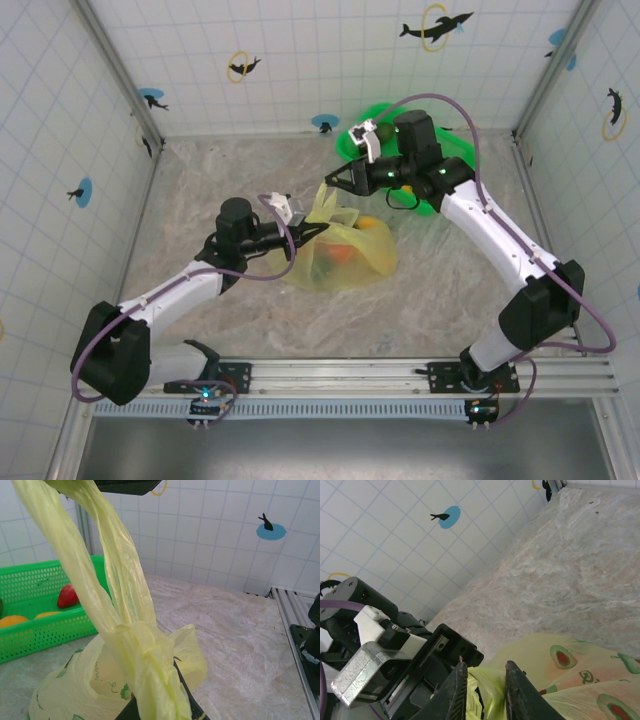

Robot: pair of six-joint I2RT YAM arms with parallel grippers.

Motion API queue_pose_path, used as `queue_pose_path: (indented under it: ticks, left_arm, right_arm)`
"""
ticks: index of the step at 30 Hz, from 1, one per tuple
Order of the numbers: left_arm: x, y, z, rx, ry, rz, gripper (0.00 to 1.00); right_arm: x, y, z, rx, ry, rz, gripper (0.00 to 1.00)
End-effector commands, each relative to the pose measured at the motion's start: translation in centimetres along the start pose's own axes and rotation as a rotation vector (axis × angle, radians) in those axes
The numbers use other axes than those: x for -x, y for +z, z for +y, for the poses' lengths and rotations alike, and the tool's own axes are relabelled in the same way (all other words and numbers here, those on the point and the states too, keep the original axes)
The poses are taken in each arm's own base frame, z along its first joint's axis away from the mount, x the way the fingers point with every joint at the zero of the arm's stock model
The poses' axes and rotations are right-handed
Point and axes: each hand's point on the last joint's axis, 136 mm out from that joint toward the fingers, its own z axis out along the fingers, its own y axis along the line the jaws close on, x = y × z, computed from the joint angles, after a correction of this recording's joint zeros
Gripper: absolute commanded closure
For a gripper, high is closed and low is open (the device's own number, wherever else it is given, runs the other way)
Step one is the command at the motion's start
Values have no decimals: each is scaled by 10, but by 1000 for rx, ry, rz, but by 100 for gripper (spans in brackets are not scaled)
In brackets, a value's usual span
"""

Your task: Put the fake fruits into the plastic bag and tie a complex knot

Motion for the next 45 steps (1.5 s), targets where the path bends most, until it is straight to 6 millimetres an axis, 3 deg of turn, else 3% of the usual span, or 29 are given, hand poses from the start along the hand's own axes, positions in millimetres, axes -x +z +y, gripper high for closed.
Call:
queue_pose_path:
  ticks: [1, 5, 9, 13, 17, 20, 24, 26, 29, 34, 39, 45]
  left_arm:
    - [3, 0, -3, -5, 21, -4, 100]
    - [1, 0, 2, 22, 4, 2, 100]
    - [1, -1, 13, 76, -18, 4, 100]
    - [5, -6, 27, 141, -40, -15, 100]
    - [6, -9, 37, 183, -66, -30, 100]
    - [7, -10, 42, 196, -83, -36, 100]
    - [9, -11, 46, 206, -89, -46, 100]
    - [9, -11, 46, 206, -95, -47, 100]
    - [10, -11, 46, 210, -99, -51, 100]
    - [13, -11, 43, 193, -111, -63, 100]
    - [14, -12, 40, 180, -114, -68, 100]
    - [13, -10, 37, 156, -111, -57, 98]
  right_arm:
    - [11, -7, 14, 20, -31, -16, 83]
    - [22, -17, 14, -17, -60, -54, 100]
    - [34, -37, 25, -45, -97, -118, 100]
    - [22, -50, 37, -52, -117, -137, 100]
    - [-15, -55, 43, -62, -125, -90, 100]
    - [-59, -50, 41, -74, -114, -20, 100]
    - [-122, -27, 34, -48, -66, 72, 100]
    - [-142, -13, 28, -46, -40, 94, 100]
    - [-157, 9, 17, -61, -22, 93, 100]
    - [-145, 33, -27, -217, 29, -35, 100]
    - [-125, 34, -59, -369, 36, -173, 100]
    - [-114, 31, -59, -362, 27, -240, 100]
